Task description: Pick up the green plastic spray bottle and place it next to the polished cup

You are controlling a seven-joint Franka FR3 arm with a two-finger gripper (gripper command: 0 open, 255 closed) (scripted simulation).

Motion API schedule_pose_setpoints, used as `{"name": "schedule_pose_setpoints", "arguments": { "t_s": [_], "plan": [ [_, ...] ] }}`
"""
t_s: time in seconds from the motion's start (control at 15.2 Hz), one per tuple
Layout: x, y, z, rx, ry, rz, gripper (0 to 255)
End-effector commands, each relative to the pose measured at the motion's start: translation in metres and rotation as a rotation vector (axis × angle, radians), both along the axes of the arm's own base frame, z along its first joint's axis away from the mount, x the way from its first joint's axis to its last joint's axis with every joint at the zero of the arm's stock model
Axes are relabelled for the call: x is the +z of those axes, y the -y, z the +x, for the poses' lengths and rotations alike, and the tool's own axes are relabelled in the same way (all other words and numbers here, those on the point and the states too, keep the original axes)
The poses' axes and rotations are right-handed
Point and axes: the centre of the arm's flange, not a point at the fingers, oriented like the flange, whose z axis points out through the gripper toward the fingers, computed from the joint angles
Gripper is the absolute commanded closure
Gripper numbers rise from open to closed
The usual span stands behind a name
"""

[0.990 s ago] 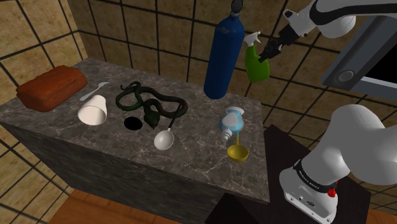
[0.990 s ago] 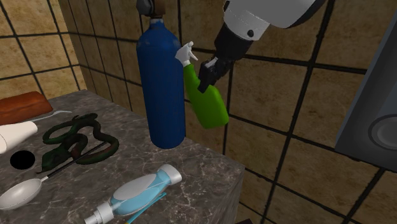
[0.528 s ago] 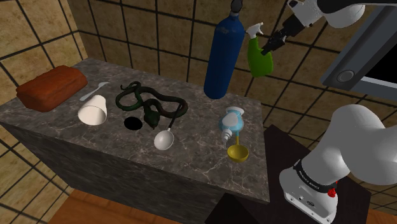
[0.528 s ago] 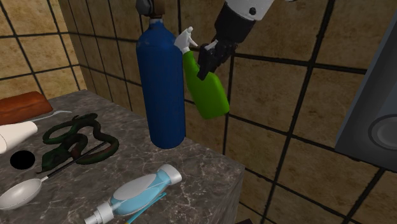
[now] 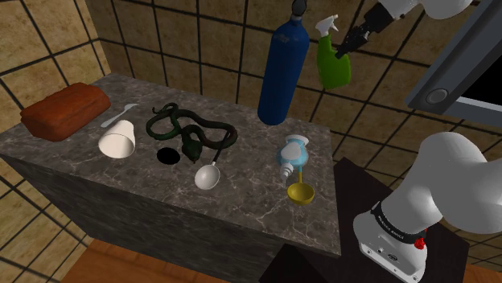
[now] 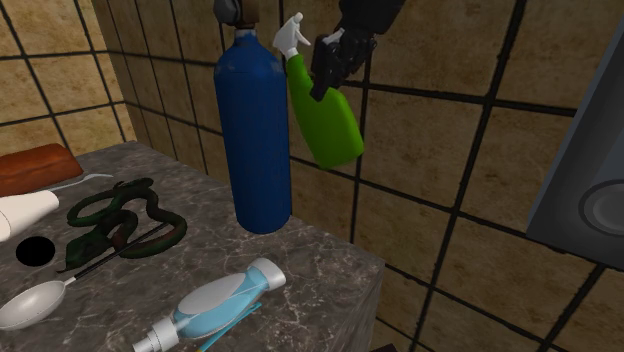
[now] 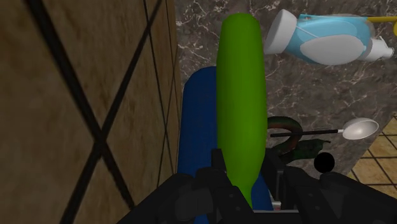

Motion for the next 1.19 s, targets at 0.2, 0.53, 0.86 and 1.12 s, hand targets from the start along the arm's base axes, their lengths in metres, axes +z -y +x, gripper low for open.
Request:
{"name": "schedule_pose_setpoints", "arguments": {
  "t_s": [0.2,0.53,0.86,1.12],
  "plan": [
    [0.027,0.001,0.000,0.000,0.000,0.000,255],
    [0.054,0.001,0.000,0.000,0.000,0.000,255],
    [0.068,-0.025,0.004,0.000,0.000,0.000,255],
    [0.068,-0.077,0.013,0.000,0.000,0.000,255]
  ]
}}
